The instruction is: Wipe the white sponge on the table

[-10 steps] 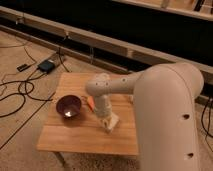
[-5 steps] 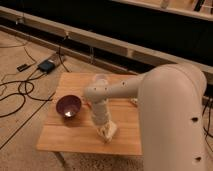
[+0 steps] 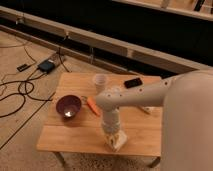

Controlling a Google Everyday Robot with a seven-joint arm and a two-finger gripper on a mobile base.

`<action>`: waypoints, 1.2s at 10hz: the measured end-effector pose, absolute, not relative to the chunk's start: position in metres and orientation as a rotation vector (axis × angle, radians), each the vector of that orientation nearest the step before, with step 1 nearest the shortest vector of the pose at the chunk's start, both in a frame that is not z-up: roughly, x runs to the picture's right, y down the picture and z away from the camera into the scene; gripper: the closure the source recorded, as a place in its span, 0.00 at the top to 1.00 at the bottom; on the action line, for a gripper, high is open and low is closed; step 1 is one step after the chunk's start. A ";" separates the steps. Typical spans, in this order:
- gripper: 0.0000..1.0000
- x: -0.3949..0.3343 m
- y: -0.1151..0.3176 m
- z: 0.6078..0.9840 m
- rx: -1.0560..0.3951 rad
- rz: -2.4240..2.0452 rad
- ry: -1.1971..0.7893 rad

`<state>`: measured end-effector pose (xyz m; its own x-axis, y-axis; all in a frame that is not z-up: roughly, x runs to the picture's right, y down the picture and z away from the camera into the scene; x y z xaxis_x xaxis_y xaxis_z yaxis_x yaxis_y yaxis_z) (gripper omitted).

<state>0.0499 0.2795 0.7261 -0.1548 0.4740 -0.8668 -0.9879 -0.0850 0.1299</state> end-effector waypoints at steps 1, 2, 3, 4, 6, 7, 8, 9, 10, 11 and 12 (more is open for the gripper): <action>0.00 0.058 0.279 0.726 -0.786 1.583 0.908; 0.00 0.072 0.279 0.727 -0.779 1.625 0.916; 0.00 0.085 0.279 0.729 -0.770 1.657 0.928; 0.00 0.109 0.276 0.735 -0.754 1.697 0.947; 0.00 0.137 0.264 0.753 -0.733 1.714 0.967; 0.00 0.144 0.255 0.765 -0.725 1.707 0.969; 0.00 0.144 0.249 0.773 -0.721 1.698 0.966; 0.00 0.143 0.238 0.786 -0.718 1.683 0.956; 0.00 0.132 0.226 0.799 -0.723 1.662 0.932; 0.00 0.121 0.217 0.809 -0.728 1.643 0.909; 0.00 0.111 0.209 0.818 -0.735 1.626 0.887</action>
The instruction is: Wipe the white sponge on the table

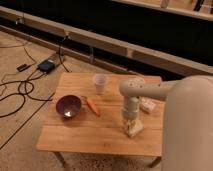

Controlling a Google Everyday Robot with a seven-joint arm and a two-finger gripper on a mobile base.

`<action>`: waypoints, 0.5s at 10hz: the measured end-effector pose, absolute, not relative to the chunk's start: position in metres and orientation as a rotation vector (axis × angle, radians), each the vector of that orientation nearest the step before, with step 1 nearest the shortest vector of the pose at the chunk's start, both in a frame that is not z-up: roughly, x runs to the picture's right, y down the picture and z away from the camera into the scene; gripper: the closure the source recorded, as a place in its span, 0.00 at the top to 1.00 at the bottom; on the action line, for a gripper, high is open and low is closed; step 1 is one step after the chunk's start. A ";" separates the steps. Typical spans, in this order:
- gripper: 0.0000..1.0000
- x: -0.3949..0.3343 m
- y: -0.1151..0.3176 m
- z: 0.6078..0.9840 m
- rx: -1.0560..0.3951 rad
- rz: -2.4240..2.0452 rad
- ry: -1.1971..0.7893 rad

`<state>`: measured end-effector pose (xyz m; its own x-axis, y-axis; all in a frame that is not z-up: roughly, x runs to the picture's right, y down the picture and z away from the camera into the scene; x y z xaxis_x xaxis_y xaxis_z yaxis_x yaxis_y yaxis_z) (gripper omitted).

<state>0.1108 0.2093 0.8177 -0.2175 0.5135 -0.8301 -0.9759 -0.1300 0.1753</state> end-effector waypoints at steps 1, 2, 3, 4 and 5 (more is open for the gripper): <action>0.00 0.100 0.202 0.825 -0.742 1.611 0.862; 0.00 0.089 0.198 0.830 -0.751 1.596 0.839; 0.00 0.078 0.195 0.833 -0.760 1.580 0.815; 0.00 0.056 0.192 0.836 -0.779 1.552 0.772; 0.00 0.041 0.192 0.835 -0.797 1.533 0.745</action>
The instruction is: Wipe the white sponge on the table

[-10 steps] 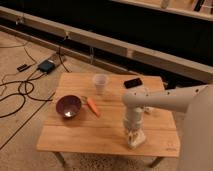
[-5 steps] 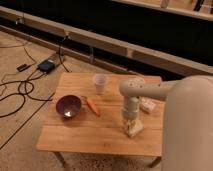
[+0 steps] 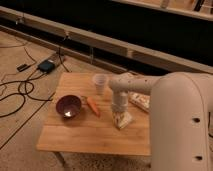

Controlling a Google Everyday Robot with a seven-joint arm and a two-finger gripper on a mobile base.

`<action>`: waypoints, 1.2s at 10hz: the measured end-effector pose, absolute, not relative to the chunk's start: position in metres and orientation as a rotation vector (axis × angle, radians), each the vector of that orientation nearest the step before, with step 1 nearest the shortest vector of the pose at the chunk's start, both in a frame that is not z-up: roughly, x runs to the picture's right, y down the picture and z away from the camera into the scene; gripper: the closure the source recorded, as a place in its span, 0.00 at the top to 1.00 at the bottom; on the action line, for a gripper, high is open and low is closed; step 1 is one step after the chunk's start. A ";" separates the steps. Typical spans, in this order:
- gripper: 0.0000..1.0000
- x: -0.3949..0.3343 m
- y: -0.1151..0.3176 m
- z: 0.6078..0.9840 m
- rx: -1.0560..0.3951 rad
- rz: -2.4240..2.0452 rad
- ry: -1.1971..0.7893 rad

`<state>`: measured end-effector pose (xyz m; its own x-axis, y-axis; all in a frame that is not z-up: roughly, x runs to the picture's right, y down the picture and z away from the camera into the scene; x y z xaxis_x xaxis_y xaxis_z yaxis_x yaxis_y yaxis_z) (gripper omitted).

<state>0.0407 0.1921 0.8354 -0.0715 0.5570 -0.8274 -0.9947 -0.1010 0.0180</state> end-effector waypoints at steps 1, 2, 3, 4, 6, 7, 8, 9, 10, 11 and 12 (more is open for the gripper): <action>0.00 0.022 0.195 0.833 -0.823 1.518 0.712; 0.00 0.007 0.199 0.831 -0.847 1.512 0.686; 0.00 -0.012 0.210 0.826 -0.887 1.503 0.659; 0.00 -0.022 0.220 0.822 -0.915 1.498 0.649; 0.00 -0.031 0.246 0.814 -0.969 1.514 0.666; 0.00 -0.027 0.265 0.809 -0.992 1.514 0.706; 0.00 -0.016 0.277 0.806 -0.999 1.530 0.744; 0.00 0.005 0.288 0.804 -0.989 1.561 0.796; 0.00 0.028 0.295 0.801 -0.968 1.591 0.850; 0.00 0.047 0.299 0.800 -0.949 1.611 0.889; 0.00 0.061 0.301 0.798 -0.932 1.627 0.919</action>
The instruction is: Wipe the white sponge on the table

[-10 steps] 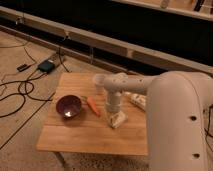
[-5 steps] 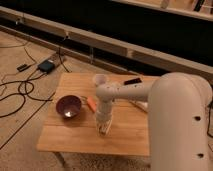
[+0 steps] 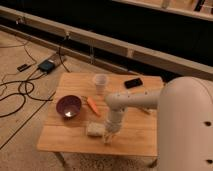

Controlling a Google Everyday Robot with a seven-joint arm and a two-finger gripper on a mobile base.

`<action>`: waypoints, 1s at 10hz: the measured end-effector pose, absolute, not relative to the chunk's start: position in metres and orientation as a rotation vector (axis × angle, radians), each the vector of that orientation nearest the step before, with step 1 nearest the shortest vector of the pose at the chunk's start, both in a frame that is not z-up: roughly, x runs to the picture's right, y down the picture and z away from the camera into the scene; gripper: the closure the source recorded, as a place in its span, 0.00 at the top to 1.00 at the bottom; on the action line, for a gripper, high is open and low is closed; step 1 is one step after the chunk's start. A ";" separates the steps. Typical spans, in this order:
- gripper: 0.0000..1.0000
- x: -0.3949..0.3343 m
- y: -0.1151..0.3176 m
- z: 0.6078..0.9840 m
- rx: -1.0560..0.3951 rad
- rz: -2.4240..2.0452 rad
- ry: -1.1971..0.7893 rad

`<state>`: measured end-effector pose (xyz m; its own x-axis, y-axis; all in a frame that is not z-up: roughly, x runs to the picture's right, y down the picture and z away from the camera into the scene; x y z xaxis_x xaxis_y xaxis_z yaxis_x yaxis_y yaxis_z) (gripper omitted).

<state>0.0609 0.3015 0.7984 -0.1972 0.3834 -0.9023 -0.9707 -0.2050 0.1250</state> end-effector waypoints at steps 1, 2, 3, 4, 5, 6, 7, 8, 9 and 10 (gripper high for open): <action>0.00 0.074 0.303 0.797 -0.915 1.644 0.946; 0.00 0.083 0.302 0.796 -0.900 1.657 0.962; 0.00 0.089 0.301 0.796 -0.889 1.665 0.971; 0.00 0.095 0.296 0.794 -0.871 1.676 0.972; 0.02 0.098 0.291 0.794 -0.859 1.682 0.965; 0.05 0.101 0.283 0.794 -0.842 1.692 0.949; 0.05 0.100 0.284 0.794 -0.847 1.691 0.952; 0.05 0.099 0.283 0.793 -0.850 1.694 0.950; 0.05 0.096 0.282 0.794 -0.851 1.692 0.946; 0.05 0.095 0.282 0.794 -0.852 1.691 0.945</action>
